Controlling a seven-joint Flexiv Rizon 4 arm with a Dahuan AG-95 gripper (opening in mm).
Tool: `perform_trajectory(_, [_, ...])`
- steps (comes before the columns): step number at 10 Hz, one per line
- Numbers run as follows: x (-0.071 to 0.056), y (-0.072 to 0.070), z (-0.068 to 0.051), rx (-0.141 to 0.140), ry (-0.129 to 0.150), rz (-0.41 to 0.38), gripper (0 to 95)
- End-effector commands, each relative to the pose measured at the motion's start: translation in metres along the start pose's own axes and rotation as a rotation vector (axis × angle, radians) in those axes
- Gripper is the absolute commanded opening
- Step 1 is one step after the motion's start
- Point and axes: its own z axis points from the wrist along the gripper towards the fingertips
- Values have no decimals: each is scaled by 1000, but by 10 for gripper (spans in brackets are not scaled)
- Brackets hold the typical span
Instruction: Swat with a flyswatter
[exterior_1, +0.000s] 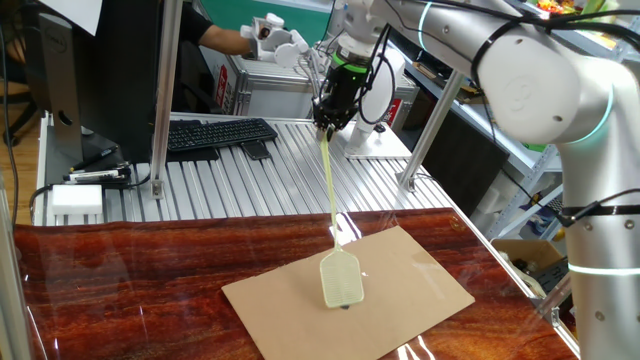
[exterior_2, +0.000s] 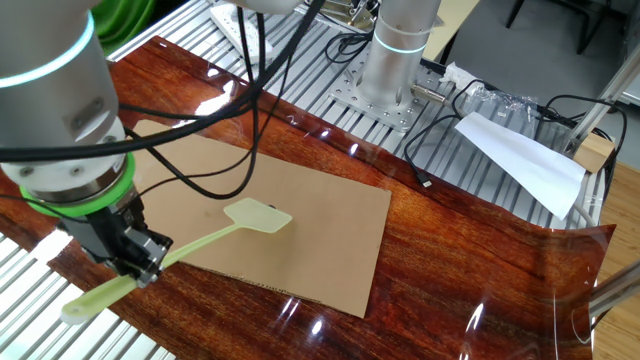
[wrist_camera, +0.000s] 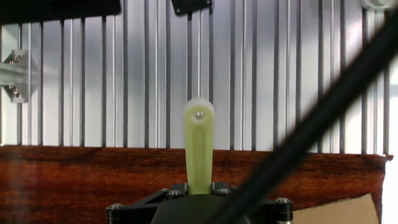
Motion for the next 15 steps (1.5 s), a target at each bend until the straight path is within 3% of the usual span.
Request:
perform_trajectory(1, [5, -1, -1, 6, -14, -19, 0])
perform_trajectory(5, [11, -2, 0, 45, -10, -60, 0])
perform_trajectory(9, [17, -4, 1, 49, -11, -82, 0])
perform_trajectory(15, [12, -19, 8, 52, -24, -99, 0])
